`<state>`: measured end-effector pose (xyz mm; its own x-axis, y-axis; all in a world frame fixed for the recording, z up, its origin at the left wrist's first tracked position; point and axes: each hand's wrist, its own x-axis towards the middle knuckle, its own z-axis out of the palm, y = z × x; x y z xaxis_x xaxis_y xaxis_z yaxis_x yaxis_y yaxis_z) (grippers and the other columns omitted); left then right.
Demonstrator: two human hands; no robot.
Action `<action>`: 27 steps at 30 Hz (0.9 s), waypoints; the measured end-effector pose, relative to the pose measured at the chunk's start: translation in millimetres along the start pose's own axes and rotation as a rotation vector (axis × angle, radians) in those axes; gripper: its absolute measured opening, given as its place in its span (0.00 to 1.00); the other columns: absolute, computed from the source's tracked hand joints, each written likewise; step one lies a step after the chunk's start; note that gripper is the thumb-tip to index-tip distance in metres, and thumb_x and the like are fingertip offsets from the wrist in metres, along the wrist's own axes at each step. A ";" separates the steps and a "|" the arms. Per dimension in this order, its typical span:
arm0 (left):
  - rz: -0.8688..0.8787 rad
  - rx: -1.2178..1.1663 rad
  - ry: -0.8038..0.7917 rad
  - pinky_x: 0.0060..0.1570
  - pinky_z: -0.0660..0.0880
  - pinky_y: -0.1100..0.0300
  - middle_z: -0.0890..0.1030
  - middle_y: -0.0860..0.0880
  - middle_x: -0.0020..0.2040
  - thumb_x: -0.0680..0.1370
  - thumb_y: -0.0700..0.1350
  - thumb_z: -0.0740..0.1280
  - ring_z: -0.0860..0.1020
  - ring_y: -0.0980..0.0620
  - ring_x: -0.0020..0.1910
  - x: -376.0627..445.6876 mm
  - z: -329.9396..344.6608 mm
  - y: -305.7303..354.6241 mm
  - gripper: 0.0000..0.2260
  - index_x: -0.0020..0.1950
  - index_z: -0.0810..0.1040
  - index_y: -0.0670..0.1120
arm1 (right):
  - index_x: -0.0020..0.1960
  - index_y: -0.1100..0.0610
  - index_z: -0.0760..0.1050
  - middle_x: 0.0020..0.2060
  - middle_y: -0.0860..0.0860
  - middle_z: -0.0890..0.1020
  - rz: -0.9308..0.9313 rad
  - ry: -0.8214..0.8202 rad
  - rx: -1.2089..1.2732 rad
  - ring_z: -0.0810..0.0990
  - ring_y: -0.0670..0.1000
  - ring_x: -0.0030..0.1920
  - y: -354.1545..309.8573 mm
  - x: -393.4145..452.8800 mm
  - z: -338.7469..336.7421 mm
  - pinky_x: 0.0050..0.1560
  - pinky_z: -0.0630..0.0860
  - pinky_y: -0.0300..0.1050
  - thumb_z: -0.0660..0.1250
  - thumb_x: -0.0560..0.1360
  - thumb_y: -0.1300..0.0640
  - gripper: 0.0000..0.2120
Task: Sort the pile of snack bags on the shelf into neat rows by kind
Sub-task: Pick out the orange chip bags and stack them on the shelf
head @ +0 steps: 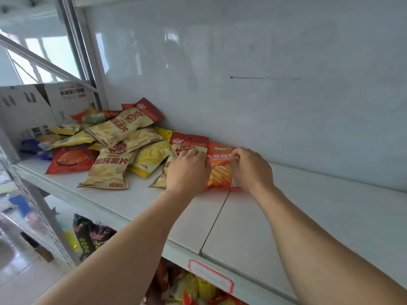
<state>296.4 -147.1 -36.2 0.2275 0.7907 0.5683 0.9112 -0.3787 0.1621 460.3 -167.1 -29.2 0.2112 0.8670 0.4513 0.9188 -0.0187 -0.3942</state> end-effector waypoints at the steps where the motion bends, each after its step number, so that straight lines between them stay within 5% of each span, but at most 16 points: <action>1: -0.010 -0.002 -0.002 0.53 0.73 0.53 0.81 0.49 0.57 0.82 0.53 0.58 0.76 0.46 0.59 4.0 0.2 -6.4 0.15 0.58 0.81 0.48 | 0.56 0.52 0.78 0.54 0.49 0.82 -0.002 -0.002 0.012 0.79 0.54 0.55 -5.4 6.7 6.8 0.51 0.76 0.49 0.58 0.80 0.50 0.12; 7: -0.069 -0.052 -0.036 0.44 0.70 0.56 0.80 0.51 0.56 0.82 0.53 0.58 0.76 0.48 0.58 30.3 8.4 -41.5 0.14 0.56 0.80 0.48 | 0.63 0.53 0.76 0.60 0.53 0.80 0.089 0.010 -0.002 0.77 0.57 0.60 -25.3 35.0 34.8 0.57 0.73 0.51 0.59 0.80 0.46 0.18; 15: -0.011 -0.223 -0.079 0.49 0.76 0.54 0.80 0.50 0.55 0.81 0.53 0.59 0.76 0.48 0.57 61.0 24.8 -64.0 0.14 0.55 0.81 0.47 | 0.73 0.55 0.65 0.69 0.58 0.71 0.537 -0.082 -0.070 0.69 0.62 0.68 -20.7 38.3 57.9 0.65 0.67 0.58 0.59 0.76 0.35 0.34; 23: 0.043 -0.341 -0.166 0.47 0.74 0.54 0.79 0.51 0.56 0.81 0.52 0.59 0.75 0.45 0.60 62.6 35.3 -84.9 0.14 0.56 0.80 0.48 | 0.71 0.58 0.63 0.67 0.59 0.72 0.834 -0.059 0.011 0.71 0.62 0.67 -38.8 22.8 62.8 0.62 0.70 0.55 0.68 0.68 0.30 0.44; 27: 0.011 -0.363 -0.168 0.50 0.73 0.54 0.80 0.50 0.58 0.81 0.52 0.60 0.74 0.46 0.61 60.0 39.4 -92.5 0.14 0.59 0.80 0.49 | 0.69 0.59 0.64 0.64 0.58 0.76 0.865 0.003 0.132 0.76 0.62 0.63 -42.7 14.1 63.1 0.55 0.74 0.53 0.72 0.67 0.34 0.41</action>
<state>239.3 -45.7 -48.9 0.3171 0.8419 0.4366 0.7349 -0.5091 0.4480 403.1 -122.6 -56.5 0.8178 0.5736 -0.0470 0.3894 -0.6116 -0.6887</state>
